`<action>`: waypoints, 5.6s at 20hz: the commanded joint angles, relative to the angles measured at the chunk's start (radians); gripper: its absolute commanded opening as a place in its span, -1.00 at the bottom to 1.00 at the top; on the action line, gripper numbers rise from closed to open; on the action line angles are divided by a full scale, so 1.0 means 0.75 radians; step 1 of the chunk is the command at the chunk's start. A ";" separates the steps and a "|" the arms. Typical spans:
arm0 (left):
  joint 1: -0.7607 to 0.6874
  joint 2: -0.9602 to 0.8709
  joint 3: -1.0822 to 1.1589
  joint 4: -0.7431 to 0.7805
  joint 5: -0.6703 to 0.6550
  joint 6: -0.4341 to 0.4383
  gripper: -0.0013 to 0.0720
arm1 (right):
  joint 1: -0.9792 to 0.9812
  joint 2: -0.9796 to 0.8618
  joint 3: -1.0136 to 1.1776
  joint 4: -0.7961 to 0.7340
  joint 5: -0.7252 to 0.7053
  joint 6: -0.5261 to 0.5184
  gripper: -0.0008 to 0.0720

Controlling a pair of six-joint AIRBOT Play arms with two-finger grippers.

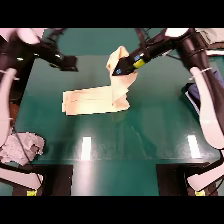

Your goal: Fold the shirts.

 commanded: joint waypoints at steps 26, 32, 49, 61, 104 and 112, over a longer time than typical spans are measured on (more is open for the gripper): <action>0.254 0.281 -0.001 -0.011 -0.183 0.053 -0.89 | -0.254 0.128 -0.936 0.013 -0.478 -0.010 0.98; 0.254 0.281 -0.002 -0.017 -0.183 0.053 -0.89 | -0.236 -0.044 -0.961 0.316 -0.577 -0.063 0.91; 0.254 0.281 -0.002 -0.021 -0.262 0.049 -0.89 | -0.160 -0.150 -0.509 0.166 -0.510 -0.078 -0.94; -0.127 0.253 -0.050 -0.021 -0.038 0.037 -0.89 | -1.186 0.335 -0.508 -0.124 -0.404 -0.042 -0.94; -0.163 0.233 -0.113 -0.024 -0.033 0.044 -0.89 | -2.029 0.845 -0.947 -0.402 -0.021 0.132 0.27; -0.163 0.233 -0.113 -0.034 -0.042 0.043 -0.89 | -1.354 0.984 -0.948 0.084 -0.026 0.130 0.25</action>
